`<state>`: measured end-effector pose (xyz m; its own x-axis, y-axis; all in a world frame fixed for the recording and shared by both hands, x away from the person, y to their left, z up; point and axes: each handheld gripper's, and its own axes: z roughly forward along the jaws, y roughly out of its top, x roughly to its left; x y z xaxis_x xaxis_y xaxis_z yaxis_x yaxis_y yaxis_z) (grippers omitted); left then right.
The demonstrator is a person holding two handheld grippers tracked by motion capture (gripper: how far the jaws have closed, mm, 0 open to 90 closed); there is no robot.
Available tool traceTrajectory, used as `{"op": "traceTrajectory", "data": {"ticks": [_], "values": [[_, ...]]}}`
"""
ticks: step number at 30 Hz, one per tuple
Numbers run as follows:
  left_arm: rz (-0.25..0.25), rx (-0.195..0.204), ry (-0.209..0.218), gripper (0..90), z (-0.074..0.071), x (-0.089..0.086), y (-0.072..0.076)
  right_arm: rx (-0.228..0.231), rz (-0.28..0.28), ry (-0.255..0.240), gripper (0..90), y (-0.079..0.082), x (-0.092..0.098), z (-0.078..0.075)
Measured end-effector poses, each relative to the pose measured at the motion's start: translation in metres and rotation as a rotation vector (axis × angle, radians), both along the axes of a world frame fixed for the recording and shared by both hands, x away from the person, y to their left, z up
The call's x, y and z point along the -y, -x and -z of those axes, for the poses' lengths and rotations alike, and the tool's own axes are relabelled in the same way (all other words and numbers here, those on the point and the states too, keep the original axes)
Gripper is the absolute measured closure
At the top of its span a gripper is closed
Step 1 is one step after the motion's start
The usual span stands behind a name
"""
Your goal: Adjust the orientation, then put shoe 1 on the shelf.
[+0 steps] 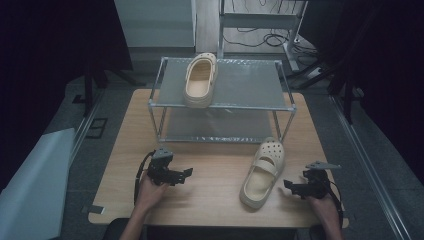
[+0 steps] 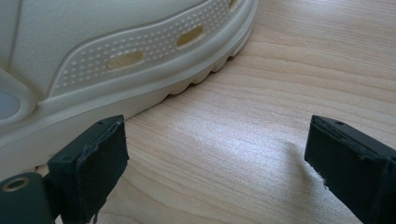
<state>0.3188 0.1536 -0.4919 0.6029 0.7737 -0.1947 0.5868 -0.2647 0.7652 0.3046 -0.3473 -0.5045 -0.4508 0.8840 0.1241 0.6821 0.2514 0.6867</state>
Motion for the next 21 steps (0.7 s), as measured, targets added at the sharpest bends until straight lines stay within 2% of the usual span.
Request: {"op": "traceTrajectory", "data": {"ticks": [2, 9, 21], "values": [[-0.001, 0.007, -0.019, 1.0, 0.003, 0.001, 0.002, 0.002, -0.004, 0.003, 5.8, 0.000, 0.000, 0.000], [-0.010, 0.018, -0.024, 0.7, 0.007, 0.001, 0.004, 0.009, -0.025, 0.004, 6.8, 0.002, -0.004, -0.002], [-0.026, 0.027, -0.109, 0.6, 0.014, 0.004, 0.006, 0.010, -0.042, 0.006, 6.7, 0.010, -0.009, -0.007]]}}
